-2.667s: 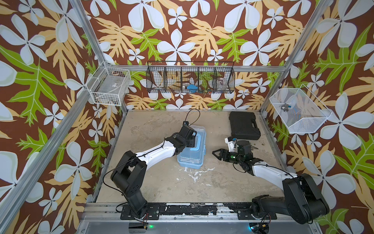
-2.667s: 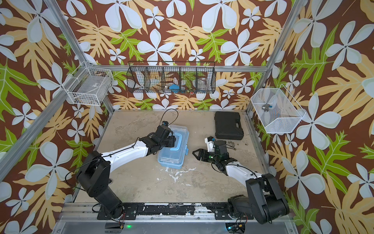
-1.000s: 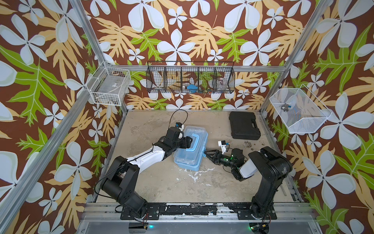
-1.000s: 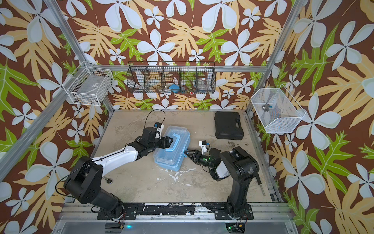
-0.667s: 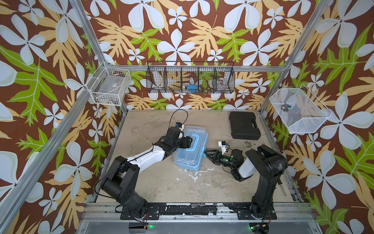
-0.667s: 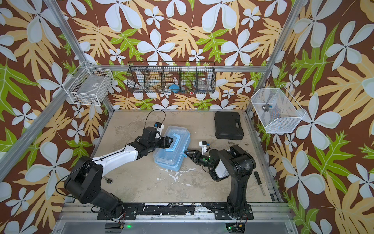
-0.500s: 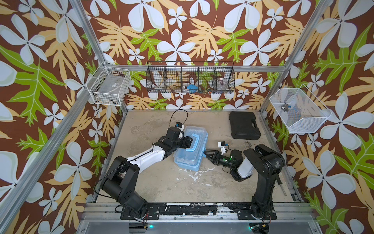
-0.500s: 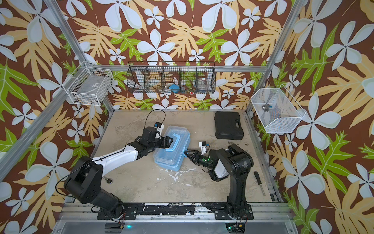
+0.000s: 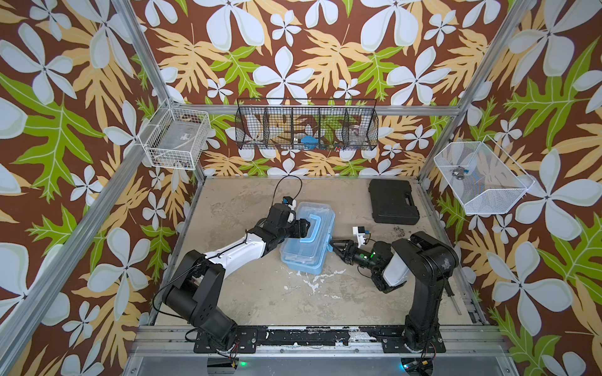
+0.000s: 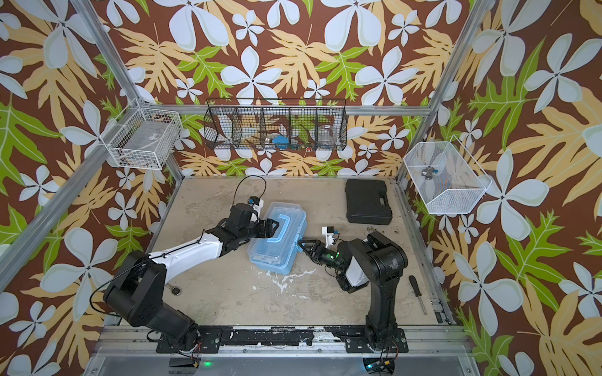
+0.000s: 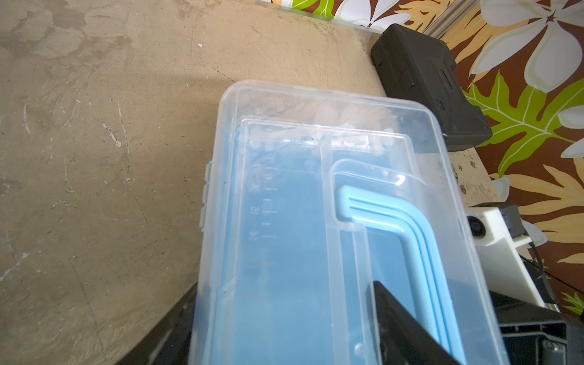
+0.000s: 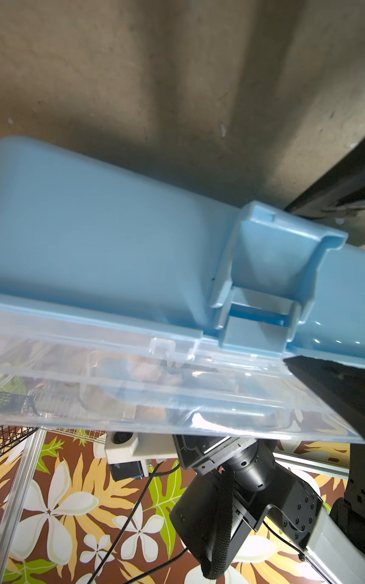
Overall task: Close toolboxes
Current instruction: Fasten the toolbox latch on the toolbox.
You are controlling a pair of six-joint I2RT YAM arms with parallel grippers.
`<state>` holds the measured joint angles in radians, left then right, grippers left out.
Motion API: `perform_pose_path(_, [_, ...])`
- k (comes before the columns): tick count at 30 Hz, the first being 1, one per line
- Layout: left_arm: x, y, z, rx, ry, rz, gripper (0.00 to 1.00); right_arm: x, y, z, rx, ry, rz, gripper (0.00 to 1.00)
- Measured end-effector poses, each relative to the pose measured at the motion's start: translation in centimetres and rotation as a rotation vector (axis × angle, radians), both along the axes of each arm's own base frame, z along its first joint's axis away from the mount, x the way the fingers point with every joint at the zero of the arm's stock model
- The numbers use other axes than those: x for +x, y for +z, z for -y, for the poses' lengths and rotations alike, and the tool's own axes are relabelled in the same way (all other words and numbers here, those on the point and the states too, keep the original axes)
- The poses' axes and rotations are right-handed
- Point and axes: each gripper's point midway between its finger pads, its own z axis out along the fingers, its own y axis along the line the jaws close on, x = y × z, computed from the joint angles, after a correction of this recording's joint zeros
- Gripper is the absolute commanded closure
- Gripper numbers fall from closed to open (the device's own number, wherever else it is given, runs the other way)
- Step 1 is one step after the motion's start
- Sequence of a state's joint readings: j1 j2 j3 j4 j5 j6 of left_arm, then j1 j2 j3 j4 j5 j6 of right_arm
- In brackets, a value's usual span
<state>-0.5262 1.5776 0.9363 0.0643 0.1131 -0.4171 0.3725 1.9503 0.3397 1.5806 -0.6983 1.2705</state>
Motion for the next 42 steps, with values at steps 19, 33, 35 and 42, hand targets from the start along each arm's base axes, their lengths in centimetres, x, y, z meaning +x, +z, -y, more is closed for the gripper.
perform_pose_path(19, [-0.7, 0.0, 0.9, 0.055, 0.016, 0.002, 0.45, -0.6, 0.4, 1.4, -0.069, -0.039, -0.014, 0.32])
perform_pose_path(33, [-0.9, 0.0, 1.5, 0.081, 0.038, 0.015, 0.39, -0.5, 0.1, 1.6, -0.157, -0.055, -0.017, 0.32])
perform_pose_path(35, [-0.9, 0.0, 1.5, 0.083, 0.039, 0.015, 0.39, -0.6, 0.2, 1.6, -0.159, -0.056, -0.016, 0.32])
perform_pose_path(42, [-0.8, -0.1, 1.6, 0.09, 0.043, 0.021, 0.39, -0.9, 2.3, 1.3, -0.166, -0.036, 0.057, 0.32])
